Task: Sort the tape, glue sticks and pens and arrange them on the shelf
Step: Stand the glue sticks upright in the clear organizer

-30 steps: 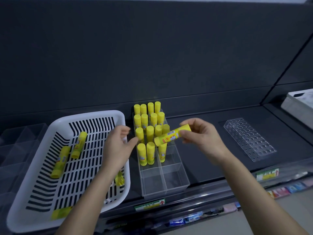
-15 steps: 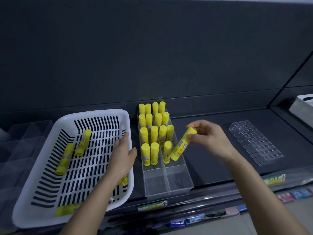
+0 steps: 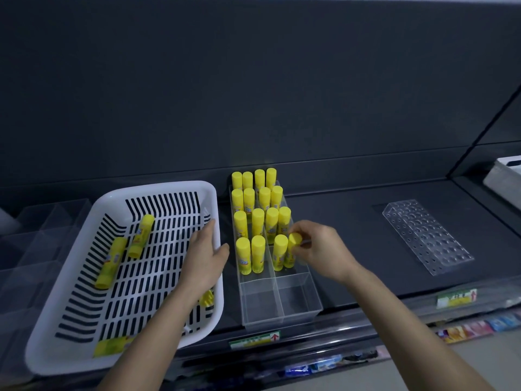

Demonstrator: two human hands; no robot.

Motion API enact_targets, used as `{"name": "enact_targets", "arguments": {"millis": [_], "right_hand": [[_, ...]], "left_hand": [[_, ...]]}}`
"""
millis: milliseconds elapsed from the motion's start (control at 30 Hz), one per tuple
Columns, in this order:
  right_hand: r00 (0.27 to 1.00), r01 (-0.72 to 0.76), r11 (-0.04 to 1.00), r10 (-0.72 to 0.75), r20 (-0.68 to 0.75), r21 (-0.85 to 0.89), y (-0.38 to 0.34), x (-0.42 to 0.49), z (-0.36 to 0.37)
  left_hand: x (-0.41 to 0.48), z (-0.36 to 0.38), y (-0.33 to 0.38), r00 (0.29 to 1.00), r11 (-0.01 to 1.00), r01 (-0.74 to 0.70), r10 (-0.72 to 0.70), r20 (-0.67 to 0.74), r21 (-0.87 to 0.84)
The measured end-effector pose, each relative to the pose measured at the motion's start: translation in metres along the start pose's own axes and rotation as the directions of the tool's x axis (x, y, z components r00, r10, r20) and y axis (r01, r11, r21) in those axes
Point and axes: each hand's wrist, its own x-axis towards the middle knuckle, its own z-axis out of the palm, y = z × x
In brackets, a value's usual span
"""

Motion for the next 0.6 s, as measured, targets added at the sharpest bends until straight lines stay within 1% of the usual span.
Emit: {"name": "enact_targets", "arguments": {"millis": [100,167,233,300,400,500,600], "right_hand": [[0.999,0.006,0.998,-0.004,0.031,-0.057,-0.003,0.002,-0.004],[0.999,0.019,0.995,-0.016,0.029,-0.100,-0.006,0.004,-0.010],[0.998,0.055,0.988,-0.057,-0.016,-0.145,-0.014,0.008,-0.016],[0.991,0.095,0.981,-0.109,-0.074,-0.168,-0.028,0.013,-0.018],[0.980,0.150,0.983,-0.162,-0.117,-0.105,-0.055,0.020,-0.006],[0.976,0.200,0.978,-0.204,-0.081,-0.054,-0.079,0.027,0.021],[0.971,0.237,0.971,-0.238,-0.030,-0.039,-0.095,0.036,0.053]], "left_hand": [[0.000,-0.004,0.001,0.999,1.000,0.016,-0.016,0.033,0.004],[0.001,-0.011,0.003,0.994,1.000,0.007,-0.010,0.107,0.028],[0.001,-0.023,0.005,0.982,1.000,0.002,0.003,0.191,-0.022],[0.000,-0.037,0.004,0.970,0.994,0.043,-0.018,0.242,-0.098],[-0.003,-0.057,-0.009,0.958,0.993,0.095,-0.071,0.280,-0.073],[-0.006,-0.069,-0.026,0.939,0.987,0.158,-0.143,0.312,-0.023],[-0.006,-0.066,-0.034,0.933,0.981,0.190,-0.196,0.301,0.050]]}}
